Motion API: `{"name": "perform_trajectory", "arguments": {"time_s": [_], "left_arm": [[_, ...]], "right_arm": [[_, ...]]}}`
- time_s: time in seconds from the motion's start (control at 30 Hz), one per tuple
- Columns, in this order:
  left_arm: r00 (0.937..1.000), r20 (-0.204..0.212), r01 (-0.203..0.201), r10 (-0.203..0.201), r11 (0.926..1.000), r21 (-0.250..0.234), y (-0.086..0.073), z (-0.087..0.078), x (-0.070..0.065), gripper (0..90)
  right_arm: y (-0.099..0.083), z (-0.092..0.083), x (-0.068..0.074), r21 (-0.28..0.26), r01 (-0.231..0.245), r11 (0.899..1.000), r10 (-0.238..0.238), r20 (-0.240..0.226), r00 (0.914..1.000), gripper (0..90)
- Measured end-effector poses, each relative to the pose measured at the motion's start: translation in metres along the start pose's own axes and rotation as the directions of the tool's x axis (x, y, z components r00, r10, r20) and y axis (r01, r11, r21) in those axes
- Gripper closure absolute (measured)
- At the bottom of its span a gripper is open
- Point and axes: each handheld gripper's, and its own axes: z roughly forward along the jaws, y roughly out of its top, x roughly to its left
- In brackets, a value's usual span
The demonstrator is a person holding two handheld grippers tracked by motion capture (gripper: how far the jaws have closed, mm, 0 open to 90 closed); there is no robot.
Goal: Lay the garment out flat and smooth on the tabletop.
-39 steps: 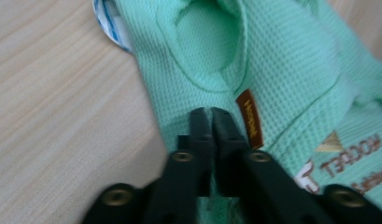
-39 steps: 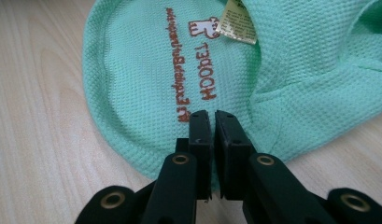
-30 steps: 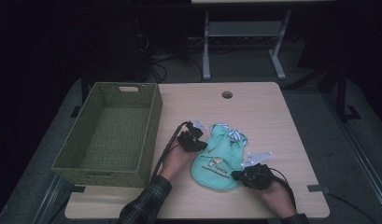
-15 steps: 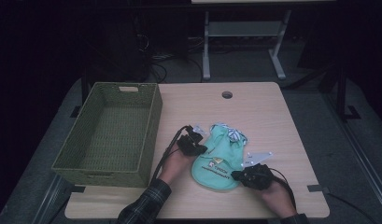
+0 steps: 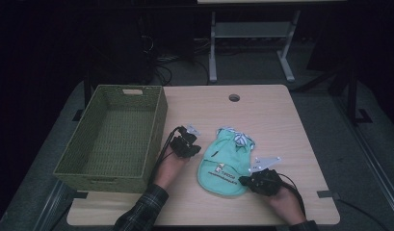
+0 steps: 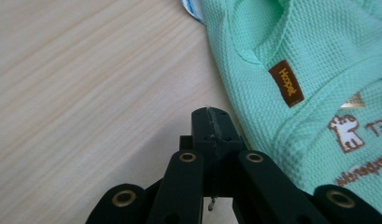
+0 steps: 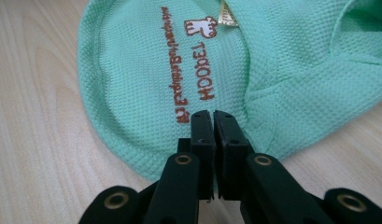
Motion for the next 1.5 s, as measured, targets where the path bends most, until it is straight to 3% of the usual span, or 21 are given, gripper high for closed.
{"name": "perform_trajectory", "arguments": {"time_s": [0.13,0.27,0.37,0.53,0.67,0.8,0.93,1.1,1.2,1.33,1.5], "left_arm": [[0.9995,0.027,-0.015,0.016,0.9992,-0.038,0.006,-0.005,-0.002,89.9],[0.9978,0.048,-0.043,0.046,0.9975,-0.056,0.018,-0.004,-0.005,89.7],[0.9963,0.055,-0.062,0.066,0.9962,-0.061,0.028,-0.001,-0.004,89.7],[0.9945,0.068,-0.075,0.079,0.9953,-0.061,0.049,0.007,-0.001,89.8],[0.9932,0.091,-0.067,0.072,0.9964,-0.052,0.063,0.021,-0.002,89.7],[0.9913,0.102,-0.08,0.083,0.9962,-0.033,0.067,0.035,-0.004,89.7],[0.9927,0.095,-0.076,0.075,0.9971,0.005,0.064,0.051,-0.002,89.7],[0.9931,0.096,-0.071,0.068,0.997,0.031,0.058,0.062,0.002,89.7],[0.9932,0.104,-0.057,0.054,0.998,0.026,0.057,0.061,0.005,89.8],[0.9935,0.104,-0.05,0.047,0.9986,0.019,0.054,0.06,0.005,89.8],[0.9936,0.106,-0.04,0.038,0.9989,0.022,0.049,0.057,0.006,89.8]], "right_arm": [[0.002,-0.002,0.0,0.008,0.018,1.0,-0.018,0.0,0.9998,84.1],[0.006,-0.012,-0.008,-0.029,0.001,1.0,-0.001,0.007,1.0,85.0],[0.013,-0.016,-0.02,-0.056,-0.013,0.998,0.015,0.034,0.9993,88.2],[0.026,-0.021,-0.051,-0.081,-0.056,0.995,0.062,0.073,0.9954,90.0],[0.031,-0.017,-0.075,-0.08,-0.089,0.993,0.098,0.111,0.9891,90.0],[0.031,-0.009,-0.093,-0.082,-0.131,0.988,0.14,0.112,0.9839,90.0],[0.034,0.0,-0.098,-0.09,-0.13,0.987,0.138,0.089,0.9864,90.0],[0.04,0.016,-0.098,-0.047,-0.121,0.992,0.124,0.086,0.9885,89.9],[0.04,0.026,-0.099,-0.023,-0.116,0.993,0.118,0.089,0.9891,90.0],[0.043,0.024,-0.097,-0.058,-0.119,0.991,0.124,0.097,0.9876,89.9],[0.044,0.031,-0.098,-0.028,-0.113,0.993,0.115,0.099,0.9884,90.0]]}}
